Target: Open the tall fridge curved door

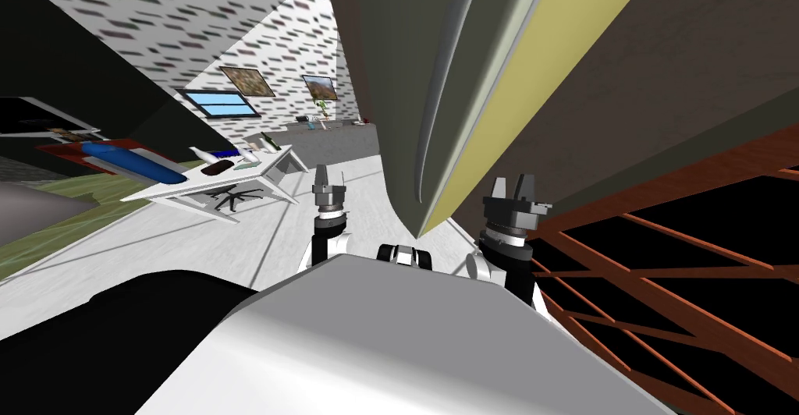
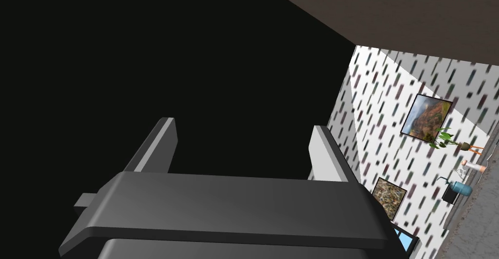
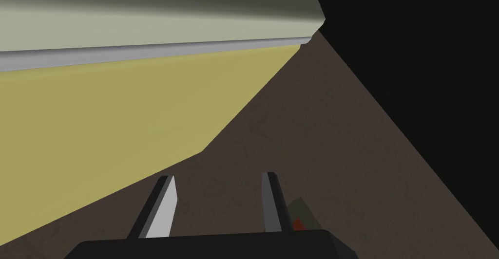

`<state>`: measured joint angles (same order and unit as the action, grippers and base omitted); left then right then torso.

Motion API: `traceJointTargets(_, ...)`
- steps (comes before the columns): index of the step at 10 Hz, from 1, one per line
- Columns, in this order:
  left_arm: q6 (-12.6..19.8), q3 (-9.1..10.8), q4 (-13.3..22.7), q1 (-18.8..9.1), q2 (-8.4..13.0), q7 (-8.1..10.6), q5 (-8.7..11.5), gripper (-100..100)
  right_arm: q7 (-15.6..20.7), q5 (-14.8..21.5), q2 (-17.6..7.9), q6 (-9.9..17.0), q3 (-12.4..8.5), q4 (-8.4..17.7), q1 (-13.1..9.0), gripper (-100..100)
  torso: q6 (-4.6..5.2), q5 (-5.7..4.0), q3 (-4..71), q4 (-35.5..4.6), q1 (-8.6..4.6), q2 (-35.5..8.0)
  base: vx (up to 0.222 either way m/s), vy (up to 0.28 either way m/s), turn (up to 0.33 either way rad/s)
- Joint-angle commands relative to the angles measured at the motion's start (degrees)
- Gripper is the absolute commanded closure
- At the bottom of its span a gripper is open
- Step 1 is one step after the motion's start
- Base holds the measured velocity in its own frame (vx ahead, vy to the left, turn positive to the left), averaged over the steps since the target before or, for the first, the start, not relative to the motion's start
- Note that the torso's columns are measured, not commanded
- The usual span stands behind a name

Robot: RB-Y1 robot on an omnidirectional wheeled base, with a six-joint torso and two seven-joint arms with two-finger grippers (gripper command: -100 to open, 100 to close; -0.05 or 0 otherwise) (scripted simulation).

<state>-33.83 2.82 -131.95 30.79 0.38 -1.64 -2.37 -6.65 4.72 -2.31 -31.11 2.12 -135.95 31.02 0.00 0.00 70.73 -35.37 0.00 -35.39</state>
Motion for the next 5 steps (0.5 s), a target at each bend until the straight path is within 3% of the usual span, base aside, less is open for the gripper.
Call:
traceJointTargets(1, 0.0, 0.00, 0.0, 0.0, 0.0, 0.00, 0.0, 0, 0.9, 1.0, -2.4, 0.2, -0.4, 0.6, -0.3, -100, 0.00, 0.00, 8.5, -4.2, 0.00, -4.2, 0.015, 0.026, -0.029)
traceJointTargets(2, 0.0, 0.00, 0.0, 0.0, 0.0, 0.00, 0.0, 0, 1.5, 1.6, -3.4, 0.3, -0.7, 1.1, -0.5, -100, 0.00, 0.02, 12.4, -6.1, 0.07, -6.1, 0.014, 0.061, -0.048)
traceJointTargets(5, 0.0, -0.01, 0.0, 0.0, 0.0, 0.00, 0.0, 0, 5.0, 5.5, -6.8, 0.9, -2.3, 3.4, -1.5, -100, 0.00, 0.03, 13.9, -6.9, 0.11, -6.8, 0.019, 0.094, -0.068)
